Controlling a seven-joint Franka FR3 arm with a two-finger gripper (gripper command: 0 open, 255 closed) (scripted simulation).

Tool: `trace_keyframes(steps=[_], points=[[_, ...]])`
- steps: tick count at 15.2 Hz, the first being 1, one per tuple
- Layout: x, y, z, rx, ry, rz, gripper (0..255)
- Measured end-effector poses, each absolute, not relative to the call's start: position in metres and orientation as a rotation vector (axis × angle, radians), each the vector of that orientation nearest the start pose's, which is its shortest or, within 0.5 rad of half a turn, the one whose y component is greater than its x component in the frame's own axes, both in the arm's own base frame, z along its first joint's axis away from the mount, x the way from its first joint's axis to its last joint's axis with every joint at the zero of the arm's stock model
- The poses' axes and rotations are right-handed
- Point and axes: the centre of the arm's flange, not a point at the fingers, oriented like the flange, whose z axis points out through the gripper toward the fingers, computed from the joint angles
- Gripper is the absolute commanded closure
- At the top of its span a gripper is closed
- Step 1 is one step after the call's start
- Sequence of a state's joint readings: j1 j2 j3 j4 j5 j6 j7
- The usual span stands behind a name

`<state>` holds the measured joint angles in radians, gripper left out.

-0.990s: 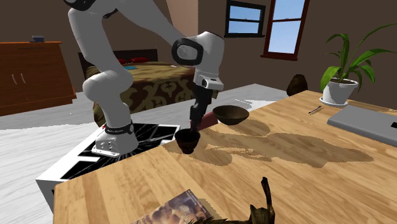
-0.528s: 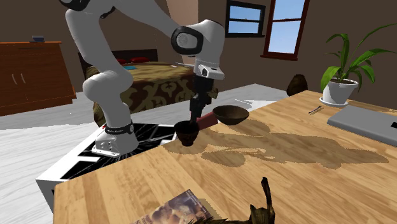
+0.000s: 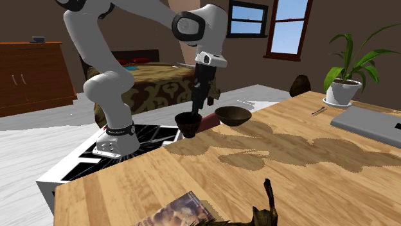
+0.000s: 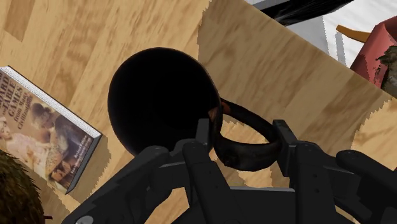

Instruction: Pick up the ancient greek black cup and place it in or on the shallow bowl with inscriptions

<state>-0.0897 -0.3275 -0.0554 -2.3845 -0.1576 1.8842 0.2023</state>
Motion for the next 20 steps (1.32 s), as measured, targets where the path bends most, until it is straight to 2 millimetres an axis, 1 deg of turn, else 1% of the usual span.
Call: trace_keyframes(steps=[8, 11, 13, 15, 17, 18, 19, 20], points=[[0.418, -0.073, 0.475, -3.230, 0.457, 0.276, 255], [0.417, -0.073, 0.488, -3.230, 0.457, 0.276, 255], [0.426, -0.060, 0.493, -3.230, 0.457, 0.275, 255], [0.438, -0.039, 0.498, -3.231, 0.456, 0.276, 255], [0.457, -0.021, 0.499, -3.231, 0.456, 0.276, 255], [0.462, -0.008, 0.500, -3.231, 0.456, 0.277, 255], [0.474, 0.003, 0.502, -3.231, 0.456, 0.277, 255], [0.481, 0.013, 0.504, -3.231, 0.456, 0.277, 255]])
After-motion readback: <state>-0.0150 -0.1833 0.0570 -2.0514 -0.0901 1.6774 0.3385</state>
